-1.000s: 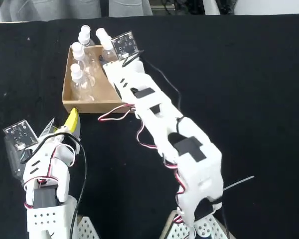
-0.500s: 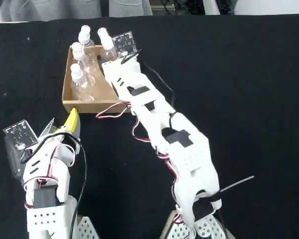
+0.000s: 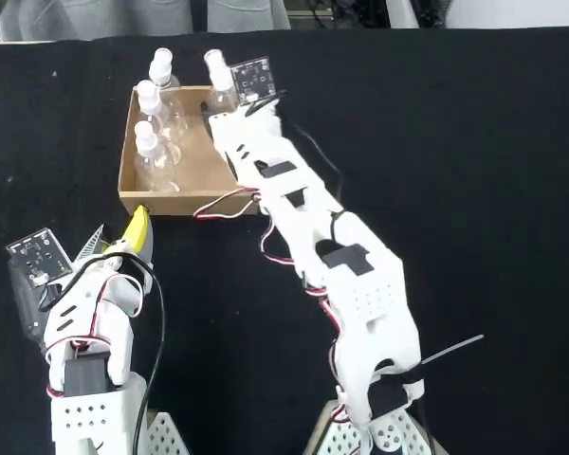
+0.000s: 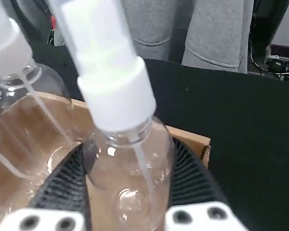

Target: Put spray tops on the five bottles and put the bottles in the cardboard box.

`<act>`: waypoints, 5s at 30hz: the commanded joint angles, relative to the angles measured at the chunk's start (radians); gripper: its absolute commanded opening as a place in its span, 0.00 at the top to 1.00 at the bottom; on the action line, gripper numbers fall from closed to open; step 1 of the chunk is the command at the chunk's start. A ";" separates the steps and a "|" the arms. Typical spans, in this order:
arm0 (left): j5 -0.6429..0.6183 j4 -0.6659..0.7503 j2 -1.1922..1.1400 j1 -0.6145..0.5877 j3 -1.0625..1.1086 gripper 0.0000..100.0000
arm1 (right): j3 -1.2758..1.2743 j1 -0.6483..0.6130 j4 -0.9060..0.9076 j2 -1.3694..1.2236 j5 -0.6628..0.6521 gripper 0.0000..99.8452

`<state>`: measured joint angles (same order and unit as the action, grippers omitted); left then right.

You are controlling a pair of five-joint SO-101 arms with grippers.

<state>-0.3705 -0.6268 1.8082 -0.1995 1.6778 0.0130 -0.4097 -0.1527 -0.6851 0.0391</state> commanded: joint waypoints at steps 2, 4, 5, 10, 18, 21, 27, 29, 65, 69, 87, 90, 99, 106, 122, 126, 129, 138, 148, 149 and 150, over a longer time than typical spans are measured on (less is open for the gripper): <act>0.009 -0.005 0.012 -0.010 0.022 0.78 | 0.074 0.031 -0.029 0.021 0.003 0.96; 0.009 -0.005 0.012 -0.010 0.022 0.78 | 0.073 0.032 -0.029 0.021 0.003 0.96; 0.009 -0.005 0.012 -0.010 0.022 0.78 | 0.073 0.032 -0.029 0.021 0.003 0.96; 0.009 -0.005 0.012 -0.010 0.022 0.78 | 0.068 0.031 -0.026 0.021 0.003 0.96; 0.009 -0.005 0.012 -0.010 0.022 0.78 | 0.067 0.031 -0.023 0.019 0.003 0.96; 0.009 -0.005 0.012 -0.010 0.022 0.78 | 0.065 0.029 -0.021 0.019 0.003 0.88; 0.009 -0.005 0.012 -0.010 0.022 0.78 | 0.044 0.025 -0.020 0.019 0.003 0.74; 0.009 -0.005 0.012 -0.010 0.022 0.78 | 0.044 0.020 -0.020 0.019 0.003 0.74; 0.009 -0.005 0.012 -0.012 0.022 0.78 | -0.079 -0.025 0.121 0.189 0.003 0.63; 0.009 -0.005 0.012 -0.012 0.022 0.78 | -0.137 -0.034 0.121 0.251 0.003 0.63; 0.009 -0.005 0.012 -0.012 0.022 0.78 | -0.415 -0.031 0.129 0.521 -0.043 0.63; 0.009 -0.005 0.012 -0.012 0.022 0.78 | -0.490 -0.035 0.129 0.575 -0.104 0.63; 0.009 -0.005 0.012 -0.012 0.022 0.78 | -0.745 -0.035 0.129 0.822 -0.107 0.63; 0.009 -0.005 0.012 -0.012 0.022 0.78 | -0.860 -0.037 0.129 0.974 -0.107 0.63; 0.009 -0.005 0.012 -0.012 0.022 0.78 | -0.992 -0.038 0.348 1.244 -0.077 0.63; 0.009 -0.005 0.012 -0.012 0.022 0.78 | -0.989 -0.038 0.440 1.296 -0.032 0.63; 0.009 -0.005 0.012 -0.012 0.022 0.78 | -0.986 -0.038 0.503 1.334 -0.029 0.63; 0.009 -0.005 0.012 -0.013 0.022 0.78 | -0.992 -0.038 0.615 1.438 -0.029 0.63; 0.003 -0.005 0.017 -0.104 -0.001 0.78 | -1.006 -0.038 0.615 1.442 -0.029 0.63; 0.003 -0.005 0.017 -0.114 -0.004 0.78 | -1.007 -0.038 0.615 1.442 -0.029 0.63; 0.003 -0.005 0.017 -0.128 -0.005 0.78 | -1.009 -0.038 0.615 1.442 -0.029 0.63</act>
<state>-0.3705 -0.6268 1.8082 -0.2839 1.6778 -1.0027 -0.4250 0.4595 0.7066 0.0038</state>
